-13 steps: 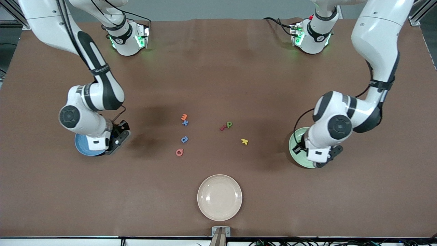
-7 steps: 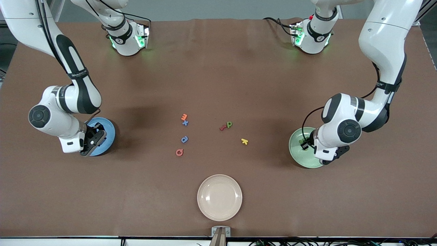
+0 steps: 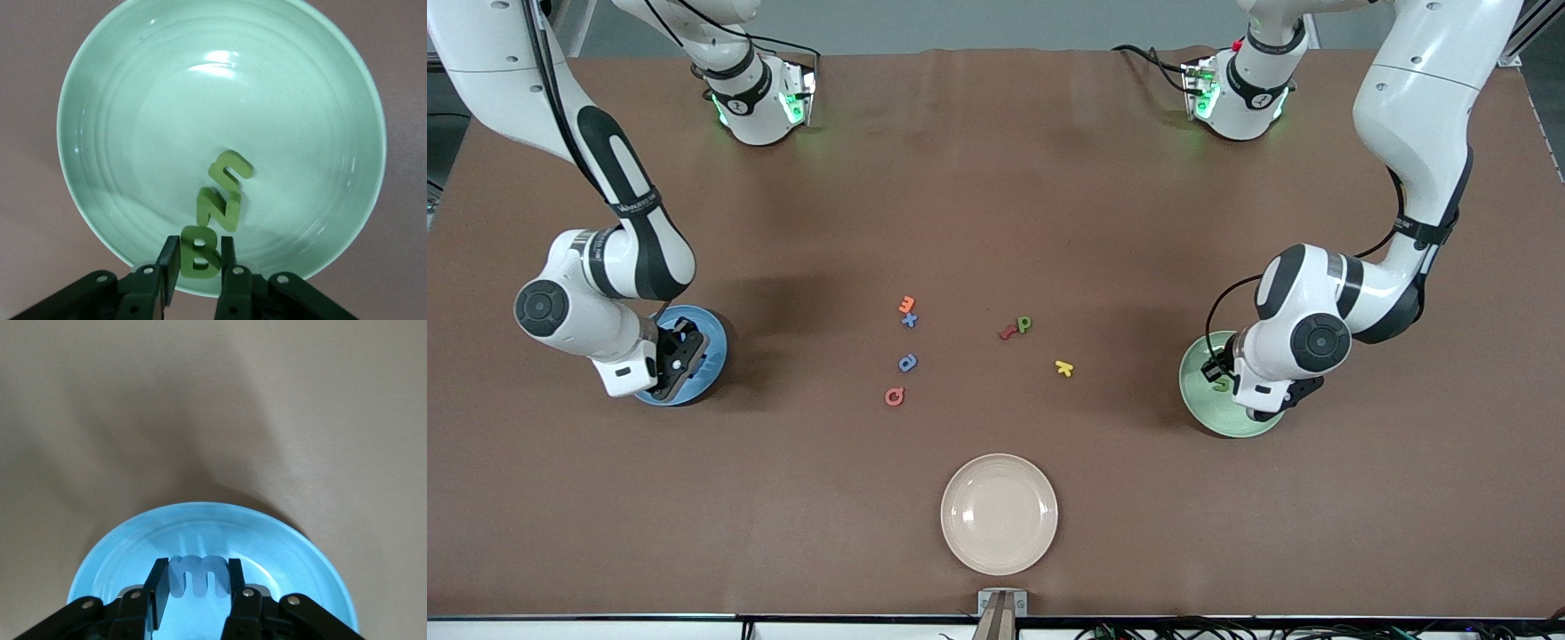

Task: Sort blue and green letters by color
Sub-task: 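Release B on the green plate while the right gripper releases m on blue plate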

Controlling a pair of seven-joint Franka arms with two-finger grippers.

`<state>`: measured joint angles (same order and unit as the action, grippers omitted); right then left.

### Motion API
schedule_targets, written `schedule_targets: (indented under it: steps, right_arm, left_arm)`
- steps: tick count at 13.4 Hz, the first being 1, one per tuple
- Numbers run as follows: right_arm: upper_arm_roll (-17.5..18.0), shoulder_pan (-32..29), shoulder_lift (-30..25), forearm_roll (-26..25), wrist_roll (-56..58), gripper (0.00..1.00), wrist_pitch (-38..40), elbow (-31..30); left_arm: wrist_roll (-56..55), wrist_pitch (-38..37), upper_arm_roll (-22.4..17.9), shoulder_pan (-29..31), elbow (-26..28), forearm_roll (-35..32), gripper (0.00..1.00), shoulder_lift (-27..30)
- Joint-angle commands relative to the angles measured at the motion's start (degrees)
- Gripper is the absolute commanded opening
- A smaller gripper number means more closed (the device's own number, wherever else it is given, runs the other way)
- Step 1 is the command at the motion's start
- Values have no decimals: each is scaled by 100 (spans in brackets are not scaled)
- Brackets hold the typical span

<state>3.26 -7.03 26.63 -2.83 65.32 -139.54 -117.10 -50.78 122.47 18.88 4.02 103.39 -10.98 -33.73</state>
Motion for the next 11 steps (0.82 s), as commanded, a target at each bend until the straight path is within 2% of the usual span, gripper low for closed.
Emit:
schedule_targets:
  steps: [1,3,4,5,6,7,11]
  right_arm:
    - [52,-53,-44,-42,192,23,-153,-164]
    - [52,-53,-44,-42,192,36,-144,-164]
    - [52,-53,-53,-42,183,52,-144,-164]
    - [52,-53,-53,-42,139,73,-135,-164]
    - [52,-53,-62,-42,113,90,-101,-164]
    - [52,-61,-88,-42,104,100,-65,-156]
    - [79,9,-281,-42,-342,100,145,-85]
  left_arm:
    - [-108,14,19,-41,-134,-62,100,-28]
    - [-291,14,45,-128,-169,-62,100,25]
    - [-449,-21,54,-242,-257,-53,100,33]
    - [-677,-39,54,-417,-319,-44,100,33]
    - [-905,-39,54,-576,-380,-44,100,51]
    - [-1134,-39,63,-717,-459,-27,100,51]
    - [-2319,-22,63,-1533,-512,26,100,34]
